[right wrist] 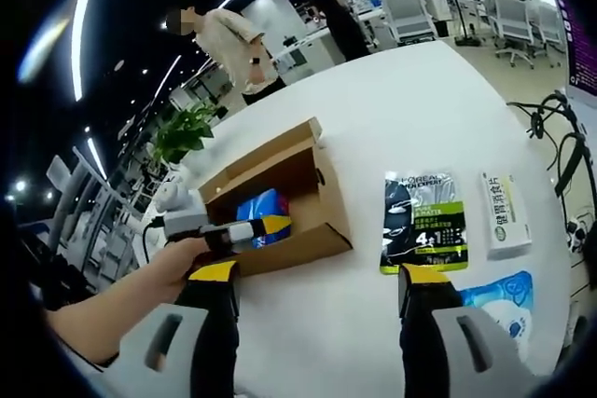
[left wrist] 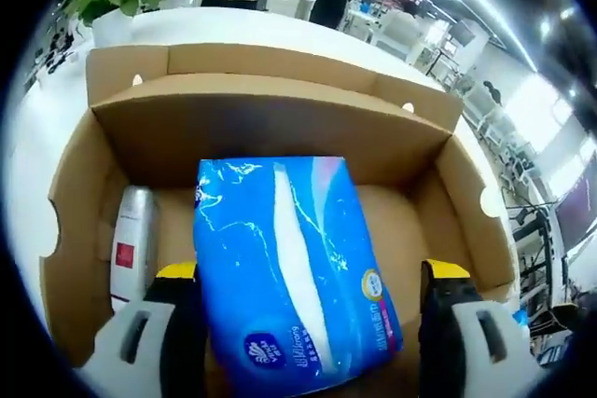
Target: Operate the shoe box by opening the lid, removing the specified soft item, and placing it in the target area until the item is outside and the box remains undamaged.
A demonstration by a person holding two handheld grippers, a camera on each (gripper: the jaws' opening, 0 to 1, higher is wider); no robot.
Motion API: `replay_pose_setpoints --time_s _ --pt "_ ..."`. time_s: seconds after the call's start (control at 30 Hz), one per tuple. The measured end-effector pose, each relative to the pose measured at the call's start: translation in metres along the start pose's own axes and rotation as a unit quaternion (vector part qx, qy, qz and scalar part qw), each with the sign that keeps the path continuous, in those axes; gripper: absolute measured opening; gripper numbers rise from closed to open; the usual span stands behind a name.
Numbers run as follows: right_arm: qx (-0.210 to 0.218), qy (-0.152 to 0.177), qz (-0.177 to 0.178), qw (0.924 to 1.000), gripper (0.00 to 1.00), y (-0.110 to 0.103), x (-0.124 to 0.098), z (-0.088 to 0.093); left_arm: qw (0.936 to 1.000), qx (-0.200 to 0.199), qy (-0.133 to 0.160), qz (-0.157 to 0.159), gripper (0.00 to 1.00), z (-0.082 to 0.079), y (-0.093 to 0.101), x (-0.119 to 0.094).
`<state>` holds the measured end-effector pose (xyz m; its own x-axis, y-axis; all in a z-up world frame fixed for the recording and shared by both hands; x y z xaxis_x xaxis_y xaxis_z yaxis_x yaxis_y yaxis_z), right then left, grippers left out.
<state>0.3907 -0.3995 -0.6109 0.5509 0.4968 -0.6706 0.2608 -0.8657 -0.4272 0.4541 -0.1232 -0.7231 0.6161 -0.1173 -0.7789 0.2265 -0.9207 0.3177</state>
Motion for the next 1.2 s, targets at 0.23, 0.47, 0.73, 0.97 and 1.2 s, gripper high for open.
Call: replay_pose_setpoints --time_s 0.23,0.47,0.73,0.97,1.2 --pt "0.005 -0.012 0.003 0.9999 0.67 0.004 0.002 0.007 0.9977 0.056 0.006 -0.037 0.80 0.001 -0.003 0.005" --pt "0.004 -0.021 -0.003 0.9998 0.67 -0.001 0.000 0.017 0.9958 0.078 0.011 -0.047 0.78 -0.002 -0.002 0.011" --pt "0.019 -0.027 -0.001 0.9994 0.65 0.003 -0.005 0.036 0.9951 0.093 0.022 -0.025 0.63 -0.006 -0.007 0.003" --pt "0.024 -0.024 -0.001 0.9994 0.65 0.004 -0.009 0.038 0.9945 0.095 0.044 -0.001 0.60 -0.007 -0.007 -0.005" --pt "0.025 -0.022 -0.005 0.9994 0.65 0.002 -0.009 0.037 0.9919 0.104 0.069 0.025 0.60 -0.013 -0.001 -0.017"
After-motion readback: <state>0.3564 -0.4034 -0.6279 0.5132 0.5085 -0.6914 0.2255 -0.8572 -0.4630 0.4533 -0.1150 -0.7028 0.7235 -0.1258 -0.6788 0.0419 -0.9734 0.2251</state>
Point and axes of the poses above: the point that each gripper's makers call its tool centre point, and the gripper's own axes: x roughly forward along the fingers, y roughly to its right, z roughly out of its underside, the point moved 10 cm from there along -x, roughly backward along the fingers, and after that the axes turned 3 degrees about z, right-handed, at the moved point
